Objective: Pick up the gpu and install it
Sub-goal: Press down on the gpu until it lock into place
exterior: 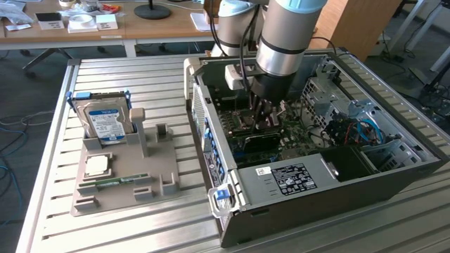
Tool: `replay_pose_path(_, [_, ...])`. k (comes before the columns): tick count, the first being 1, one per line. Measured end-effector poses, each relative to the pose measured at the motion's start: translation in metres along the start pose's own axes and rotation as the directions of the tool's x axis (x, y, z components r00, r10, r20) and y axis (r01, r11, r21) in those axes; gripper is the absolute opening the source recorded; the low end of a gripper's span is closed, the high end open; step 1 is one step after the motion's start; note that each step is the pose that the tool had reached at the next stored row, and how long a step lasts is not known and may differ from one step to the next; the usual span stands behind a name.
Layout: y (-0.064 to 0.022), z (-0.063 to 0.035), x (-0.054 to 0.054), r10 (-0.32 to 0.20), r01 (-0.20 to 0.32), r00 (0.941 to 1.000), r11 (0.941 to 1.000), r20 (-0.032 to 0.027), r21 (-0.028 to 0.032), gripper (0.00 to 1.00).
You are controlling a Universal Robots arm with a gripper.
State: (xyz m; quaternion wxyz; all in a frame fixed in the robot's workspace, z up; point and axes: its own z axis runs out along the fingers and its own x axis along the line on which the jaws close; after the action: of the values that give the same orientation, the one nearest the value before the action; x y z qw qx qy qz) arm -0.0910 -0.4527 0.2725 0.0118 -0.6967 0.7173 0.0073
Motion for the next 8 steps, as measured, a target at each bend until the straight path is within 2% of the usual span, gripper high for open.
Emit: replay_pose_path(8, [-0.0003,-0.0224,-0.001,0.000,0.000,1.0000,1.0000,-0.0004,0.0000,0.11])
